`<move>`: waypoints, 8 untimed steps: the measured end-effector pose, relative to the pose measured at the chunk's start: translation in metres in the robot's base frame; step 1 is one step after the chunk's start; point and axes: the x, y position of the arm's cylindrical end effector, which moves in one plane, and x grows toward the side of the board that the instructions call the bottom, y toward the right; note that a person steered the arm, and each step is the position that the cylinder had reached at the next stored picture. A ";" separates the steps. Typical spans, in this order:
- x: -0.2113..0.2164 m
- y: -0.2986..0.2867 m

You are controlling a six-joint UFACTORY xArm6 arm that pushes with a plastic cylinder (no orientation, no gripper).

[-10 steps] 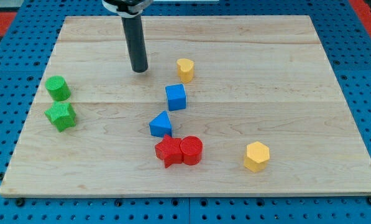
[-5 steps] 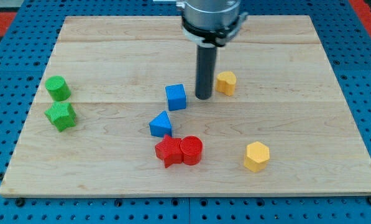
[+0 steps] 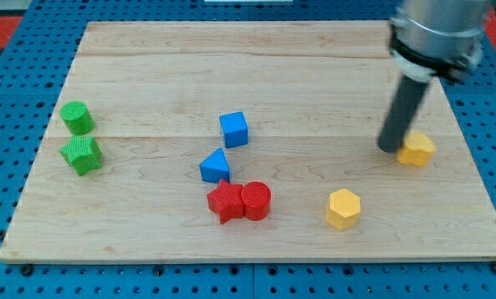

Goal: Place the heart parallel to the hexagon

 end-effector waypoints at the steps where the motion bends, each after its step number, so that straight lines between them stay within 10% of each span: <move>1: -0.025 -0.040; 3: -0.022 0.058; 8: 0.080 0.064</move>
